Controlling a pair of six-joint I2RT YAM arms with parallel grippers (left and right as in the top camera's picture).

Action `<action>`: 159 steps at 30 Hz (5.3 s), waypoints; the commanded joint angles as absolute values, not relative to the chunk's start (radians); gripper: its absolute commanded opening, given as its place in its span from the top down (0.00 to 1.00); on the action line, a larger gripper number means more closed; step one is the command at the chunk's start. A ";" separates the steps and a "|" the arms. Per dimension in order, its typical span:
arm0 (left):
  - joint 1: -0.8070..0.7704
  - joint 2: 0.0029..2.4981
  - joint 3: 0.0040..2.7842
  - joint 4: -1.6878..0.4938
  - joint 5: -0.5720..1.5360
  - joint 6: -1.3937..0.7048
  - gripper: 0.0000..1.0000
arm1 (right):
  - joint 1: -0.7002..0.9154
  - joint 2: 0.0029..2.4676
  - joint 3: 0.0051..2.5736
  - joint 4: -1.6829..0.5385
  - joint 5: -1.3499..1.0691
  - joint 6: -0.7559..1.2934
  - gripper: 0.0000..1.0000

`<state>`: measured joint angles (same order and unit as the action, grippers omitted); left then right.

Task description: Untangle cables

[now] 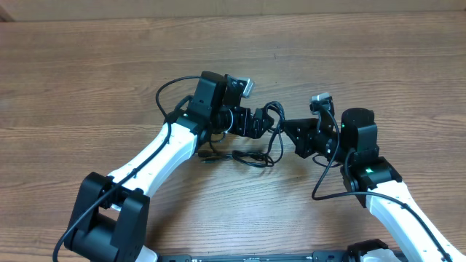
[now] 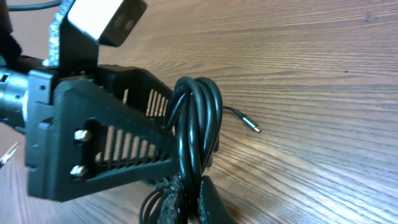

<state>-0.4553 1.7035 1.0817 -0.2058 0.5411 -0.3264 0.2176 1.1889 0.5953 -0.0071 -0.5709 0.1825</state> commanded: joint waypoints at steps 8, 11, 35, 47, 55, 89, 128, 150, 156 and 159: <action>-0.459 1.674 1.095 -0.161 0.473 -0.368 0.00 | 0.236 1.190 0.601 0.010 -0.632 0.175 0.96; -0.459 1.674 1.095 -0.183 0.435 -0.370 0.01 | 0.236 1.190 0.601 0.014 -0.632 0.175 0.96; -0.459 1.674 1.095 -0.292 0.364 -0.361 0.50 | 0.236 1.190 0.601 0.076 -0.694 0.187 0.96; -0.459 1.674 1.095 -0.295 0.364 -0.359 0.51 | 0.236 1.190 0.601 0.071 -0.673 0.186 0.96; -0.459 1.674 1.095 -0.296 0.363 -0.359 0.06 | 0.236 1.190 0.602 -0.023 -0.513 0.187 0.88; -0.458 1.674 1.095 -0.392 0.236 -0.232 0.00 | 0.237 1.468 0.601 -0.030 -0.597 -0.036 0.28; -0.459 1.674 1.095 -0.380 0.236 -0.232 0.00 | 0.364 1.506 0.601 0.081 -0.308 -0.193 0.34; -0.459 1.674 1.095 -0.377 0.236 -0.232 0.01 | 0.366 1.551 0.601 0.106 -0.373 -0.192 0.65; -0.459 1.674 1.095 -0.378 0.237 -0.233 0.00 | 0.366 1.551 0.601 0.106 -0.387 -0.192 0.93; -0.459 1.674 1.095 -0.380 0.237 -0.233 0.00 | 0.365 1.551 0.601 0.104 -0.387 -0.191 0.96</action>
